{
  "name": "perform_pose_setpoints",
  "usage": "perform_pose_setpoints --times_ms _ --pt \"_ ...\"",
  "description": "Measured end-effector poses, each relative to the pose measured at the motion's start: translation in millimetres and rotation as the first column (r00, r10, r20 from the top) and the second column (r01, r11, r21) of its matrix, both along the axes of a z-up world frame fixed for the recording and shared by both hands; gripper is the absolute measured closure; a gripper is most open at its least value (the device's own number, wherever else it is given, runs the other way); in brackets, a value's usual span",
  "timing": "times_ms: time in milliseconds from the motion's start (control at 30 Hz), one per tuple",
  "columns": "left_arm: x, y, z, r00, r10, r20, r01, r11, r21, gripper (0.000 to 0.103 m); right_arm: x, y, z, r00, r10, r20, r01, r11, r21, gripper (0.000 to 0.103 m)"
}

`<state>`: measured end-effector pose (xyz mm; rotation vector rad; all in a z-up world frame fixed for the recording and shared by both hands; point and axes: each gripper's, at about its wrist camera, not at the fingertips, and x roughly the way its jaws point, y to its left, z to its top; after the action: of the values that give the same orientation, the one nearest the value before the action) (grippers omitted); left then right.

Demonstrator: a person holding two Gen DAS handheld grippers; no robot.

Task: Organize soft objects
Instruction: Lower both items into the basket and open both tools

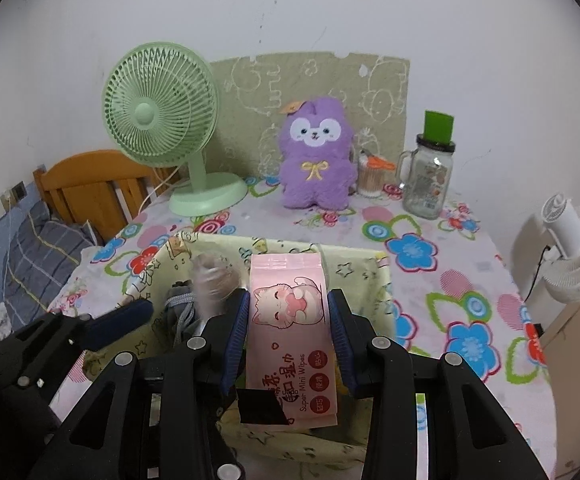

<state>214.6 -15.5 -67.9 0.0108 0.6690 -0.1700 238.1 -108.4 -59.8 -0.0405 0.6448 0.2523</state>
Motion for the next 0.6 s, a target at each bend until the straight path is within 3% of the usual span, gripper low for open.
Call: perform_pose_setpoints --times_ms 133,200,367,600 --pt "1.9 8.1 -0.3 1.0 0.017 0.004 -0.017 1.0 -0.008 0.025 2.0 6.6 -0.2 1.0 0.002 0.005 -0.002 1.0 -0.02 0.055" --pt "2.4 10.3 -0.4 1.0 0.021 0.003 -0.021 1.0 -0.01 0.025 -0.4 7.8 2.0 1.0 0.005 0.011 -0.005 1.0 -0.021 0.03" --pt "-1.9 13.0 4.0 1.0 0.026 0.009 -0.026 1.0 -0.002 0.023 -11.7 4.9 9.1 0.999 -0.035 0.021 0.036 0.998 -0.044 0.028" --pt "-23.9 9.0 12.6 0.999 0.024 0.032 -0.024 0.999 0.025 0.012 -35.1 -8.4 16.2 0.996 -0.091 0.013 0.091 0.996 -0.019 0.022"
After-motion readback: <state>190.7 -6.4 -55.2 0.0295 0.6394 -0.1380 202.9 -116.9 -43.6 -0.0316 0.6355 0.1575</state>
